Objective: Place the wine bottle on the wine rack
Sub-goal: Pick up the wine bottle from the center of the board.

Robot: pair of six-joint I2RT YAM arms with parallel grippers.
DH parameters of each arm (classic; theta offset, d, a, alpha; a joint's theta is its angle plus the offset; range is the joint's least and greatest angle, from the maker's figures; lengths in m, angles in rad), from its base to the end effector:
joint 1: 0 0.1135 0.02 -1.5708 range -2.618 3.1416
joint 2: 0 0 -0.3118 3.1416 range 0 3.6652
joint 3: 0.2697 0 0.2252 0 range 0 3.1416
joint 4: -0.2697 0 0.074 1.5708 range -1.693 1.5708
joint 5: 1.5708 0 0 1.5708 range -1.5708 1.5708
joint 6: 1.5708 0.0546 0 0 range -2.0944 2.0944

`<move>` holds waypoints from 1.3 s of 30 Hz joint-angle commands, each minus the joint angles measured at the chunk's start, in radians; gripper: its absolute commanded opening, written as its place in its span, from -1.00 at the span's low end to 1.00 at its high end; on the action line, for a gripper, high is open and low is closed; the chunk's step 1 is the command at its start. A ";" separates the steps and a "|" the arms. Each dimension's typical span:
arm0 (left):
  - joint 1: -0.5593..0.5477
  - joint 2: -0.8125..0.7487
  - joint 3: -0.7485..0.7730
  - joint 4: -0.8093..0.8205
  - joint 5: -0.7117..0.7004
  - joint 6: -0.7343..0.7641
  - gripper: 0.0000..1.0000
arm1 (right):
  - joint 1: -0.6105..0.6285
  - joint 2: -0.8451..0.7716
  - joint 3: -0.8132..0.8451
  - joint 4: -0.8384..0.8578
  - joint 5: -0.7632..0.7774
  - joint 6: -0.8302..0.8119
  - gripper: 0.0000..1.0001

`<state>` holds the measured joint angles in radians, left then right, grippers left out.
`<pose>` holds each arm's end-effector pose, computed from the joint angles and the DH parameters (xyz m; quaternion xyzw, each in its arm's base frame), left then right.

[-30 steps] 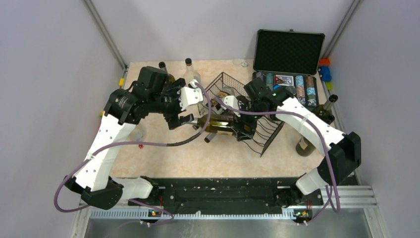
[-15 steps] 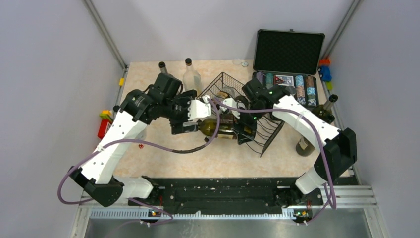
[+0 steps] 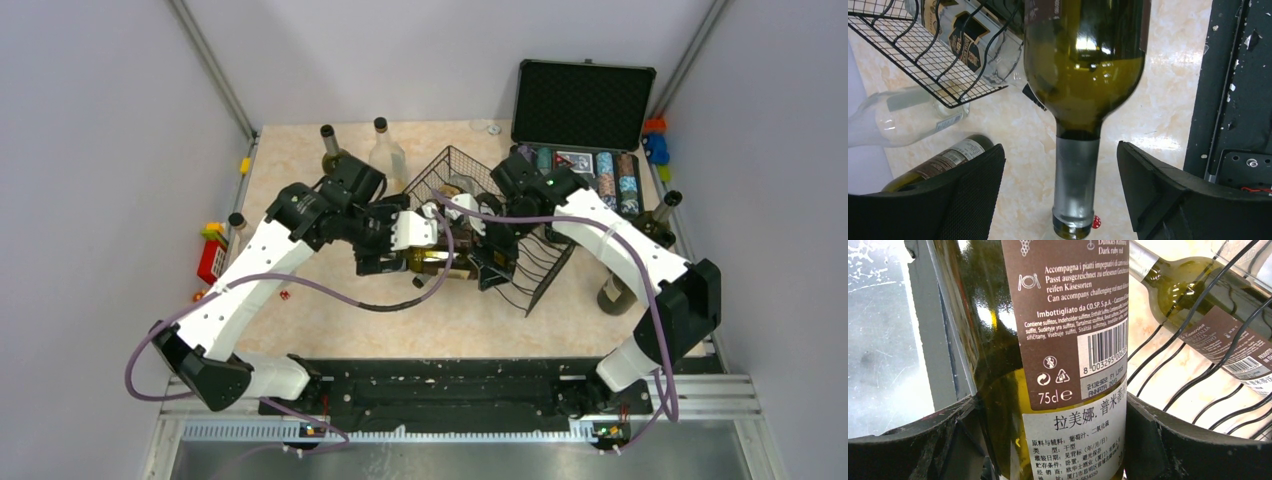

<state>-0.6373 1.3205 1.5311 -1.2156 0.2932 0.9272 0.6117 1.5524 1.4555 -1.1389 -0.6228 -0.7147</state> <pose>0.1595 -0.1377 0.4130 0.6985 0.6451 -0.0989 0.2935 0.2069 0.1840 0.3522 -0.6181 0.7082 0.2935 0.1740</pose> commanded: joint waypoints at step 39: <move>-0.033 0.071 -0.109 0.136 -0.150 0.017 0.37 | -0.058 0.057 0.112 -0.039 -0.192 -0.098 -1.00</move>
<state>-0.6750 1.4036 1.4319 -1.1172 0.1219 0.9627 0.5694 1.6154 1.5017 -1.1999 -0.6838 -0.7704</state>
